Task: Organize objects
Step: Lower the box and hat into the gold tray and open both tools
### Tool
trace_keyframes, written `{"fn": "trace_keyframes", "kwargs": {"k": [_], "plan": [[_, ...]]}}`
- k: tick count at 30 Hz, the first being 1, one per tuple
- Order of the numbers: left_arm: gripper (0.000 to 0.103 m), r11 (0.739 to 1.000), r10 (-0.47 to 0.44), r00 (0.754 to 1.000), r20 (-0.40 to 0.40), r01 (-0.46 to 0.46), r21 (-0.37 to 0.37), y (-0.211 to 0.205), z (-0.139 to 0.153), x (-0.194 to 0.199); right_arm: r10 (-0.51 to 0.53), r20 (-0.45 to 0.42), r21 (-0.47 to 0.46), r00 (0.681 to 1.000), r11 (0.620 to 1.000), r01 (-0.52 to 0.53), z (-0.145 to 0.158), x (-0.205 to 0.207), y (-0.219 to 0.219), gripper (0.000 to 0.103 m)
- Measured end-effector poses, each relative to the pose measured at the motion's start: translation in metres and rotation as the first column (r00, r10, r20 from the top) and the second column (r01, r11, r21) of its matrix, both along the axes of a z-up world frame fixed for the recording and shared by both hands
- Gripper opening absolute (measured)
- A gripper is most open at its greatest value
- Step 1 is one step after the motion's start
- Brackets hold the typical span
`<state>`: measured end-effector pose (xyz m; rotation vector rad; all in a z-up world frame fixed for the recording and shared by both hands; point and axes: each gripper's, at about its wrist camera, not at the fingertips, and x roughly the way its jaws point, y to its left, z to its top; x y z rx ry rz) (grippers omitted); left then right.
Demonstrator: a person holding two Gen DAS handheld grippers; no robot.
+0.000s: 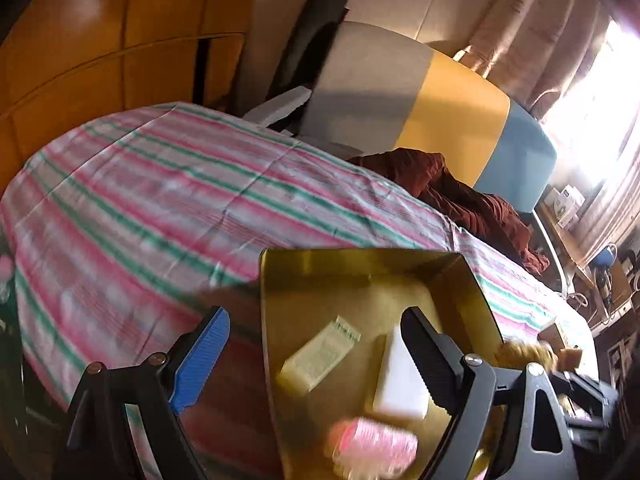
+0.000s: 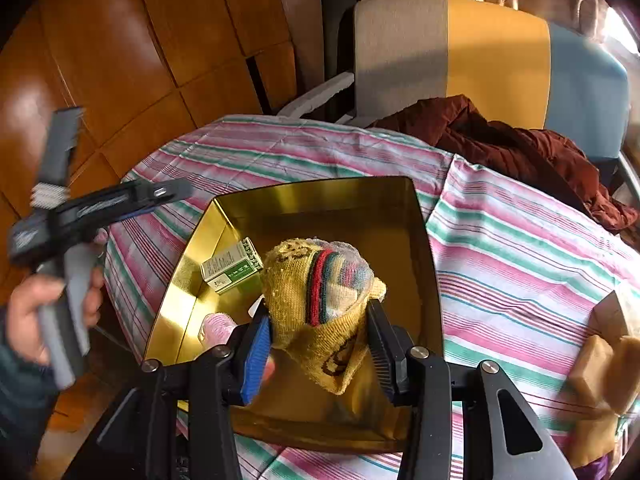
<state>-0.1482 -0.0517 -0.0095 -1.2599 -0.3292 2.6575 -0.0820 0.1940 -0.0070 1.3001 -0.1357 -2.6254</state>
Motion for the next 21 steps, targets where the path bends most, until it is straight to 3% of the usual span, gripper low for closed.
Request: {"fn": "trace_keyframes", "kwargs": {"k": [8,11,13,21], "plan": [[0.088,1.000,-0.010,1.000,-0.016,0.009,-0.021,-0.009,-0.008,0.053,-0.088,0.009,0.054,0.996,0.995,0.087,-0.005,-0.019,0.005,0.053],[0.088,0.999,-0.018,0.999,-0.035,0.017,-0.044,-0.006,-0.006,0.066,-0.133,-0.023,0.053,0.991,0.990,0.134,0.001,-0.023,0.011,0.071],[0.089,0.998,-0.022,0.999,-0.044,0.019,-0.055,-0.004,-0.005,0.072,-0.140,-0.039,0.045,0.989,0.989,0.142,0.005,-0.021,0.012,0.077],[0.089,0.997,-0.012,0.999,-0.030,0.010,-0.072,0.002,-0.008,0.085,-0.105,-0.017,0.045,0.994,0.993,0.106,0.000,0.006,0.001,0.082]]}}
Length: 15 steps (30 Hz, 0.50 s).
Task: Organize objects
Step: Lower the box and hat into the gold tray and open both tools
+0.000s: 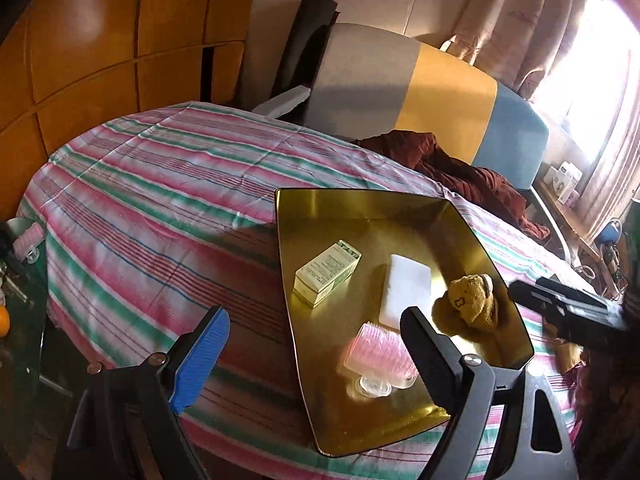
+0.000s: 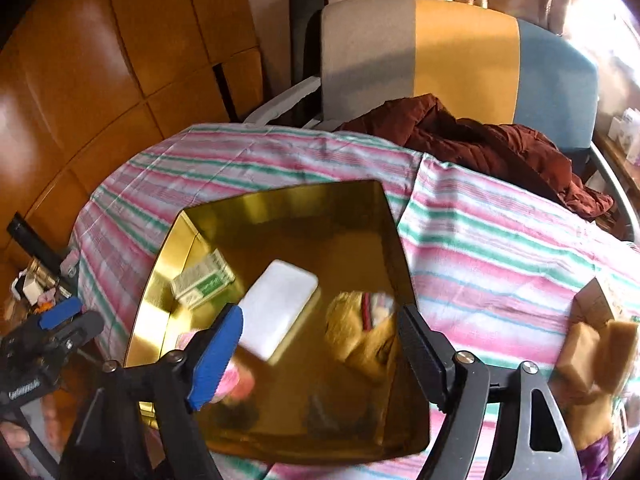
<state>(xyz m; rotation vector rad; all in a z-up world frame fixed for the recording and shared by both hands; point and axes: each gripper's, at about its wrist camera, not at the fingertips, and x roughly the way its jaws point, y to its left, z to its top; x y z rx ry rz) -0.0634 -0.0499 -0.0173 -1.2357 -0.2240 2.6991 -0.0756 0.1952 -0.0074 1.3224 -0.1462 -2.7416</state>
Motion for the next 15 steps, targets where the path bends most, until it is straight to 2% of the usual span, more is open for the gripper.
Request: {"fn": "trace_keyframes", "kwargs": {"k": [15], "plan": [[0.089,0.998,0.006,1.000,-0.023,-0.008,-0.069,0.015,0.002,0.028,0.063,-0.053,0.042,0.997,0.997,-0.061,0.001,0.053,-0.028,0.087]]}}
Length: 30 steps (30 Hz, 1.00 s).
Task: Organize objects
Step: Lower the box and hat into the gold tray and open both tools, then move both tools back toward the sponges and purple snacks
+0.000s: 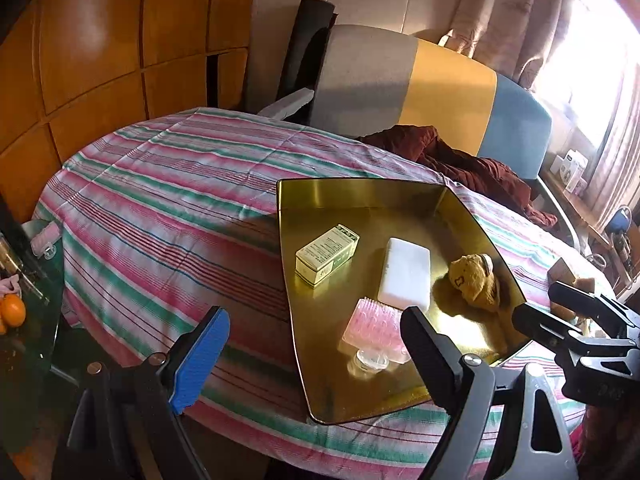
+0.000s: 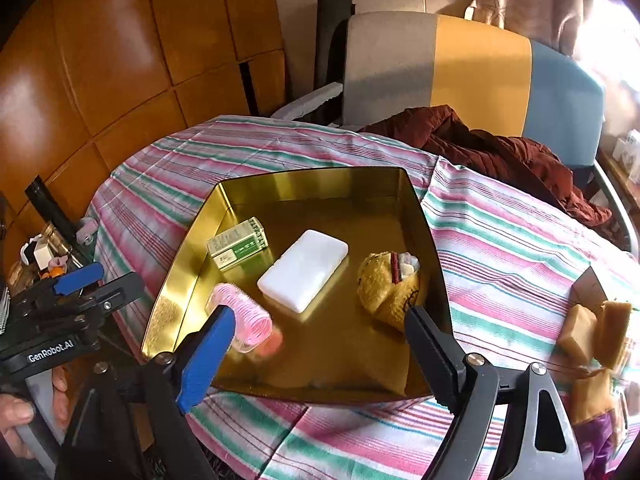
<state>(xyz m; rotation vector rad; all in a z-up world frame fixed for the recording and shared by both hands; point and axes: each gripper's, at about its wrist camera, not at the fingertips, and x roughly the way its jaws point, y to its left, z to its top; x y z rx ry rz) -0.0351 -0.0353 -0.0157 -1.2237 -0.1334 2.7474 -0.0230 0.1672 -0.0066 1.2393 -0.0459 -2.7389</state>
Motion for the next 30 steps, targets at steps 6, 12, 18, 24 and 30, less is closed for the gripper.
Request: {"fn": "trace_keyframes", "kwargs": {"k": [6,12,18,24,30], "plan": [[0.089,0.999,-0.023,0.999,-0.037,0.022,-0.046,0.013,0.006,0.008,-0.004,-0.010,-0.013,1.000,1.000,0.003,0.001,0.011,0.003,0.088],[0.089,0.996,-0.056,0.998,-0.035,0.054,-0.071,0.026,0.007,0.011,-0.020,-0.013,-0.028,1.000,0.999,0.020,0.000,0.017,0.010,0.089],[0.089,0.992,-0.088,0.996,-0.024,0.085,-0.098,0.041,0.004,0.013,-0.051,-0.016,-0.049,0.999,0.998,0.050,-0.002,0.024,0.026,0.090],[0.089,0.983,-0.133,0.990,-0.034,0.128,-0.135,0.057,0.006,0.017,-0.111,-0.010,-0.076,0.994,0.991,0.110,-0.004,0.032,0.053,0.090],[0.089,0.971,-0.191,0.981,-0.036,0.183,-0.153,0.075,0.009,0.019,-0.178,-0.005,-0.092,0.984,0.980,0.177,-0.006,0.042,0.082,0.091]]}}
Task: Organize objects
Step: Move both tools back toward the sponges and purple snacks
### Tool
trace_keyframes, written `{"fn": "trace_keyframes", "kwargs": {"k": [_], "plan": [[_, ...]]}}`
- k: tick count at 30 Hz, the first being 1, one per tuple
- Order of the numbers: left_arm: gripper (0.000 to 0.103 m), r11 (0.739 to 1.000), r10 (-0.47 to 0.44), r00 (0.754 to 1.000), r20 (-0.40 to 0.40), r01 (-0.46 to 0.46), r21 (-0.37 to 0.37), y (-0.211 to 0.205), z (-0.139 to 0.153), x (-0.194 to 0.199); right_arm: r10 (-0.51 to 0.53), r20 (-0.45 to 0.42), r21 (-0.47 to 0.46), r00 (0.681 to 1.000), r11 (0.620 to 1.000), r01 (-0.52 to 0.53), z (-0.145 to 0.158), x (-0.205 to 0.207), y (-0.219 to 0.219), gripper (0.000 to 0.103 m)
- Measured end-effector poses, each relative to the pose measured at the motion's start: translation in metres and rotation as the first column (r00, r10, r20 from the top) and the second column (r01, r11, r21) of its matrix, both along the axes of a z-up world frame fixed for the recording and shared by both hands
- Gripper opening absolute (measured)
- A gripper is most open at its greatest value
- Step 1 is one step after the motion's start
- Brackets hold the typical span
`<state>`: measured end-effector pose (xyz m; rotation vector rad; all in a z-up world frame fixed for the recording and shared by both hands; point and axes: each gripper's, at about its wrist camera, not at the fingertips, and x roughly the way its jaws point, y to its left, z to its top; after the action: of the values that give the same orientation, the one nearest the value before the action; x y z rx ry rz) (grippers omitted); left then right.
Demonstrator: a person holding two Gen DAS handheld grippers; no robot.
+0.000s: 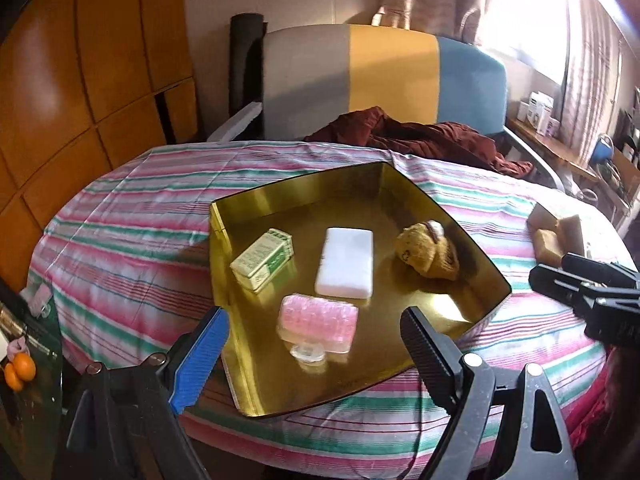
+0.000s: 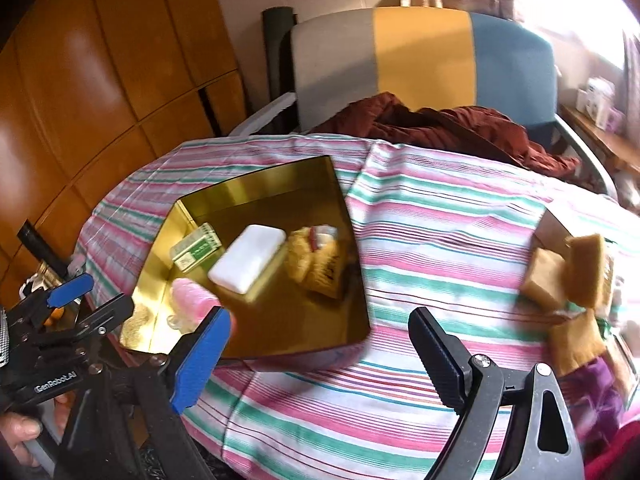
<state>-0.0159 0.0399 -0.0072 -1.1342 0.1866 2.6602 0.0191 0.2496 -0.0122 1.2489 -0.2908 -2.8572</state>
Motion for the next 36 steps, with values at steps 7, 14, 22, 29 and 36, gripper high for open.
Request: {"fn": "trace_keyframes", "kwargs": {"k": [7,14,22,29,36], "plan": [[0.089,0.992,-0.121,0.992,0.024,0.121,0.023,0.030,-0.001,0.001,-0.124,0.023,-0.017,0.992,0.992,0.125,-0.004,0.025,0.057,0.092],[0.089,0.968,-0.245,0.966,0.089,0.237,0.083,0.066,-0.006,0.002,-0.334,0.053,0.016,0.941,0.942,0.334,-0.002,0.070,0.138,0.092],[0.088,0.906,-0.421,0.891,0.168,0.407,0.113,0.123,-0.018,0.012,-0.595,0.034,0.030,0.803,0.804,0.594,0.014,0.140,0.230,0.095],[0.083,0.805,-0.592,0.779,0.209,0.585,0.100,0.187,-0.030,0.034,-0.690,0.028,0.051,0.723,0.723,0.689,0.020,0.180,0.270,0.096],[0.077,0.746,-0.658,0.709,0.255,0.661,0.088,0.234,-0.043,0.042,-0.699,0.062,0.049,0.712,0.715,0.697,0.010,0.200,0.284,0.096]]}}
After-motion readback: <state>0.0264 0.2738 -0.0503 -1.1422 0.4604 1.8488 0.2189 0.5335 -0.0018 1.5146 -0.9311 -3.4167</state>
